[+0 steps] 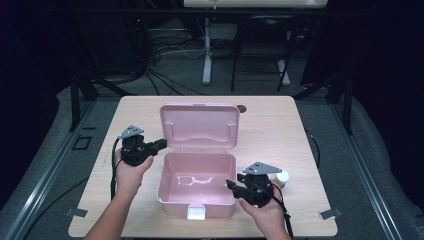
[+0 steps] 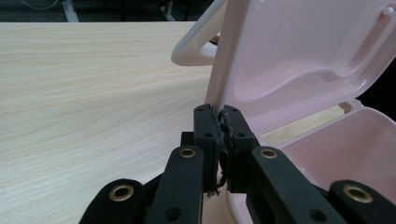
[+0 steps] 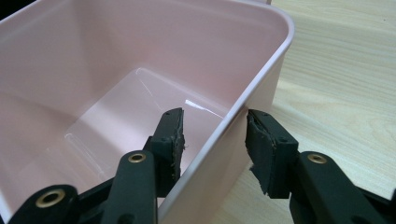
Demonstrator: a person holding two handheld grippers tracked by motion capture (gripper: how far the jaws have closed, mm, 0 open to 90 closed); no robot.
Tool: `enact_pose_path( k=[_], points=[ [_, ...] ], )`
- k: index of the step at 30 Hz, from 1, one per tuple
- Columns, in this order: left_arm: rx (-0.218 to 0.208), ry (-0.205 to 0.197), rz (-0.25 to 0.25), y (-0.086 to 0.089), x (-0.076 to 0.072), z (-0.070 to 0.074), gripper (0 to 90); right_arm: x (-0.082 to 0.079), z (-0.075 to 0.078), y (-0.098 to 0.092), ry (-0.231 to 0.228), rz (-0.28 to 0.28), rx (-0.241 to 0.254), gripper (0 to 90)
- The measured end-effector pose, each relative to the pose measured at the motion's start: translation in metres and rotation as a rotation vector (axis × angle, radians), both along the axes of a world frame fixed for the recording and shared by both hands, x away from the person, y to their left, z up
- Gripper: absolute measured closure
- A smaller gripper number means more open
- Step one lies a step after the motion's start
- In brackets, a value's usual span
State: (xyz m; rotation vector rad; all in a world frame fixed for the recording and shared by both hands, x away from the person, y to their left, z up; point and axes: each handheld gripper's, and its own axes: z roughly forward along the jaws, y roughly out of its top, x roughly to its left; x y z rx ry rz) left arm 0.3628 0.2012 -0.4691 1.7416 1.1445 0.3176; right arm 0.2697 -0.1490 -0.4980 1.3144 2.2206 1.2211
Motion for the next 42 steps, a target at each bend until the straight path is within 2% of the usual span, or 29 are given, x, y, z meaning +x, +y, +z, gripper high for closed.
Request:
enact_pose_path(
  k=[28,42],
  points=[
    [-0.060,0.050,0.006,0.0030,0.0061,-0.0024,86.1,0.0002,-0.0006,0.0000,-0.003,-0.010,0.012,57.4],
    [-0.056,0.064,0.012,0.0020,0.0088,-0.0013,86.1,0.0002,-0.0006,0.0003,-0.005,-0.013,0.012,57.6]
  ],
)
